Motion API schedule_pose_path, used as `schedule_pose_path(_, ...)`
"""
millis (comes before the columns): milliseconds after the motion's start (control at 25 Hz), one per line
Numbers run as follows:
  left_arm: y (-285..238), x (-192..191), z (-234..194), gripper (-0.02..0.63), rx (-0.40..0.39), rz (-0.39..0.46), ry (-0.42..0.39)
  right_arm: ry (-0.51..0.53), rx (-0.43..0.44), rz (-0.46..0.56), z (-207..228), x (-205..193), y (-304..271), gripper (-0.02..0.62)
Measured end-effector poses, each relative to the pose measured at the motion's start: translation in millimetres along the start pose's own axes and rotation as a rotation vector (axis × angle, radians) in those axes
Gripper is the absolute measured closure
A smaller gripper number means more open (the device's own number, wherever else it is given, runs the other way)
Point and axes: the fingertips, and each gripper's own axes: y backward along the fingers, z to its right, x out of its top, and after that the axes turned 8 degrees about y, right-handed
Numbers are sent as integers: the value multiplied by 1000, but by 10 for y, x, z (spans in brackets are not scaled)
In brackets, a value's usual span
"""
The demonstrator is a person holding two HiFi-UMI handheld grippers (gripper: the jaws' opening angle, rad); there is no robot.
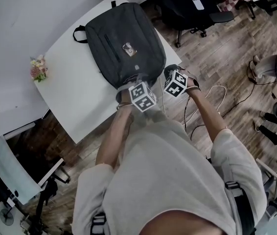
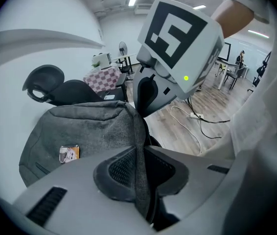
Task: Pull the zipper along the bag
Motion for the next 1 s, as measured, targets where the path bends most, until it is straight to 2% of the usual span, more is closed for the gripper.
schedule_pose_path(240, 3, -22, 9, 546, -1, 1, 51, 18, 21, 5, -249, 74, 59, 571)
schedule_pose_path(520, -24, -25, 27, 546, -17, -7, 57, -50, 84, 44, -647, 307, 136, 571)
schedule_pose_path(680, 14, -66, 51, 545, -48, -5, 69, -144, 126, 85, -782, 406, 151, 569)
schedule_pose_path(840, 46, -113, 94, 543, -53, 5, 56, -148, 139, 91, -812, 390, 126, 572)
schedule_pose_path(1000, 147, -269, 94, 489, -63, 16, 29, -140, 138, 90, -843, 398, 108, 574)
